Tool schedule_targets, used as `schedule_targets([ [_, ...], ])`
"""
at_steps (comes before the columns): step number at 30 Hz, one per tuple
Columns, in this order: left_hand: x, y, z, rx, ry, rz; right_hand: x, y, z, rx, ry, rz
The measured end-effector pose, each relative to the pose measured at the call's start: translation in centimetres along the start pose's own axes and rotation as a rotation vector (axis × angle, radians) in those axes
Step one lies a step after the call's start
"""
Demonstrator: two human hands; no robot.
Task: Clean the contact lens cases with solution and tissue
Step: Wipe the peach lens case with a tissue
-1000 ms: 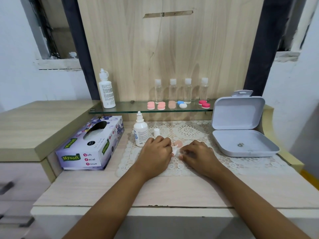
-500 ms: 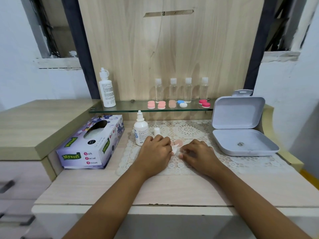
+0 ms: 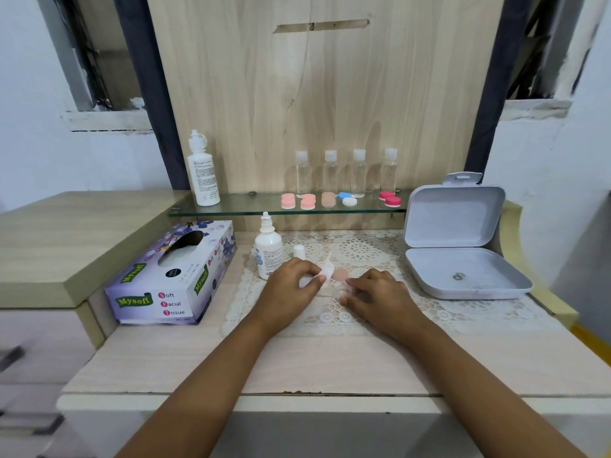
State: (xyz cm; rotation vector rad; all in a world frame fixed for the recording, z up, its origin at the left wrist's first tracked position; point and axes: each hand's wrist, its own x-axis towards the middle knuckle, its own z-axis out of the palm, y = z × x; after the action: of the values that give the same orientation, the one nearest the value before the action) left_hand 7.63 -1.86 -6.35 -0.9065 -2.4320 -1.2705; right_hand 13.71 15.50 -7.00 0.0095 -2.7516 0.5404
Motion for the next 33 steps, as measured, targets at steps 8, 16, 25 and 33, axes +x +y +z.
schedule_targets([
  [8, 0.1, 1.7, -0.4, -0.524, 0.106, -0.172, -0.3, -0.9, -0.6, 0.301, 0.280, -0.173],
  [16, -0.1, 1.9, -0.2, -0.643, 0.037, -0.133, -0.5, -1.7, -0.6, 0.352, 0.407, -0.267],
  [25, -0.2, -0.5, 0.0, 0.088, -0.030, -0.044, -0.4, -1.1, -1.6, 0.421, 0.396, 0.008],
  [33, -0.1, -0.6, 0.2, 0.313, -0.216, -0.051, -0.3, -0.6, -0.2, 0.184, 0.202, -0.119],
])
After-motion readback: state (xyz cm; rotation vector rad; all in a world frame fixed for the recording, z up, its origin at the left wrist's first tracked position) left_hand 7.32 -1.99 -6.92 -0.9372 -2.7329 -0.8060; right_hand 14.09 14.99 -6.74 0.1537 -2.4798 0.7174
